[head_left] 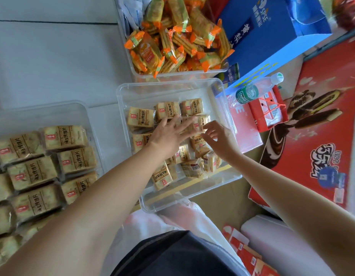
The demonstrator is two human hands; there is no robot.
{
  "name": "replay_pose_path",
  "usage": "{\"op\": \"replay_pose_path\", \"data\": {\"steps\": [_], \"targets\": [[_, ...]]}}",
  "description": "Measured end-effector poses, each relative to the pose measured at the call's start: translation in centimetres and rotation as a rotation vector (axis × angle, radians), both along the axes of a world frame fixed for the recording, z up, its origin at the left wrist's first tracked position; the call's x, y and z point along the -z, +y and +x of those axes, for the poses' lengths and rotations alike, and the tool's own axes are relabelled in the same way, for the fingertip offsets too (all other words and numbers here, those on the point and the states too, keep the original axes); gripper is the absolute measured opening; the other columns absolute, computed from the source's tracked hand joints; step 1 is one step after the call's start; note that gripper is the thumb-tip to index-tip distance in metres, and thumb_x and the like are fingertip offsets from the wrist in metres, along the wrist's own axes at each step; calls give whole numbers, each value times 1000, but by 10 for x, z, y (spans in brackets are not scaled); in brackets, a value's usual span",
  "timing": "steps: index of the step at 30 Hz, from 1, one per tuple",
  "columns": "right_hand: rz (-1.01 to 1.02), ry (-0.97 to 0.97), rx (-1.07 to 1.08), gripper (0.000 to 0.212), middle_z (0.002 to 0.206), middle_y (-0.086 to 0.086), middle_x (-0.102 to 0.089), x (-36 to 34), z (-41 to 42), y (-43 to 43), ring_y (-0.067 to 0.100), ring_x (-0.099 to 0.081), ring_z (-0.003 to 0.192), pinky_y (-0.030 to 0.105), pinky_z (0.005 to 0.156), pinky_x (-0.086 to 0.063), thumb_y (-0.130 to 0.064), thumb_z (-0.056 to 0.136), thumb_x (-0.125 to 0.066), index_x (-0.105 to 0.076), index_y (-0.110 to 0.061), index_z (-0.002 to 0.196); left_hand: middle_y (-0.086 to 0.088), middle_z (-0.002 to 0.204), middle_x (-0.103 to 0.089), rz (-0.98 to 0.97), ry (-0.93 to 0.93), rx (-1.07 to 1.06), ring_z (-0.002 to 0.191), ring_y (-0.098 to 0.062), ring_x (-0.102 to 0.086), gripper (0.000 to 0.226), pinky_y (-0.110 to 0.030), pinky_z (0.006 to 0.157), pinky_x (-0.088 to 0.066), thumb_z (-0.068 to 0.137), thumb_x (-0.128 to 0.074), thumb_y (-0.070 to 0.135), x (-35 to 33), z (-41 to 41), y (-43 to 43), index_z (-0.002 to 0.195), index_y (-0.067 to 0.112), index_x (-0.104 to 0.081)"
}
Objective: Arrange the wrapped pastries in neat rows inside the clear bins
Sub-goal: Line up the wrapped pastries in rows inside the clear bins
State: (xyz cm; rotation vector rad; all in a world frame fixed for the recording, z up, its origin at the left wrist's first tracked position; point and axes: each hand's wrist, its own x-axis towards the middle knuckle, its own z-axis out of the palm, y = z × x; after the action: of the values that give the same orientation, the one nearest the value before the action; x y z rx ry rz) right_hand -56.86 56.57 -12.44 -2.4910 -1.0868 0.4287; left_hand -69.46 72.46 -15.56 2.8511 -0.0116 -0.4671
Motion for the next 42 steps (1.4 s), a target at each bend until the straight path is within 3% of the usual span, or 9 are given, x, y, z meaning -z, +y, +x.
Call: {"op": "replay_pose_path", "data": {"steps": [8,11,14,18,27,30,33,36,42], "targets": [[-453,271,-57,54,148,7,-31,2,-14,-3,24,-37,132,36,107,-30,-33,95,-50,-34,-16,143,6,158,26,-26,-43,-6,149,-31,3,86,-56,119,-3,91,-37,-3,-5,6,7,151,45,2],[-518,304,6,54,150,4,-27,1,-16,0,25,-36,131,34,102,-33,-38,96,-46,-30,-22,145,7,156,28,-24,-44,-5,149,-32,4,87,-56,118,-2,92,-38,-3,-1,4,6,151,46,4],[-551,338,36,53,145,7,-32,2,-18,8,24,-46,121,9,77,-38,-37,96,-46,-31,-19,144,8,156,30,-14,-56,4,149,-32,5,86,-57,119,-3,93,-38,-1,4,3,7,150,46,6],[-544,382,154,53,118,5,-57,12,-19,16,16,-58,84,15,53,-39,-35,92,-56,-36,-19,139,7,155,32,6,-55,30,149,-33,6,92,-56,119,-5,90,-40,-5,5,4,10,150,45,9],[-600,326,57,32,108,5,-61,9,-21,3,18,-58,92,28,71,-50,-28,89,-60,-53,-15,117,6,152,38,38,21,70,147,-37,13,95,-60,117,0,90,-40,-5,3,6,8,149,45,16],[-323,94,85,13,96,4,-61,2,-20,-2,16,-59,83,37,79,-55,-14,88,-60,-61,-9,100,6,152,37,17,27,70,146,-40,15,86,-62,114,4,96,-40,5,5,7,5,149,44,15],[-80,-76,57,31,111,10,-53,3,-15,4,18,-52,96,38,85,-50,-5,81,-64,-55,-6,110,4,155,34,-10,-5,86,146,-38,15,81,-61,113,6,99,-39,13,8,5,7,150,36,21],[-199,-42,-57,51,136,9,-43,10,-12,15,24,-39,123,32,102,-33,-16,80,-67,-50,-15,129,-5,153,37,-41,-37,29,147,-31,17,82,-54,114,10,97,-39,11,4,-1,9,151,23,22],[-172,-57,19,36,127,6,-51,18,-14,28,23,-40,117,29,87,-35,-26,84,-67,-59,-17,118,-15,153,34,192,131,-57,142,-32,29,73,-52,117,15,101,-14,51,12,-21,5,149,10,23]]}}
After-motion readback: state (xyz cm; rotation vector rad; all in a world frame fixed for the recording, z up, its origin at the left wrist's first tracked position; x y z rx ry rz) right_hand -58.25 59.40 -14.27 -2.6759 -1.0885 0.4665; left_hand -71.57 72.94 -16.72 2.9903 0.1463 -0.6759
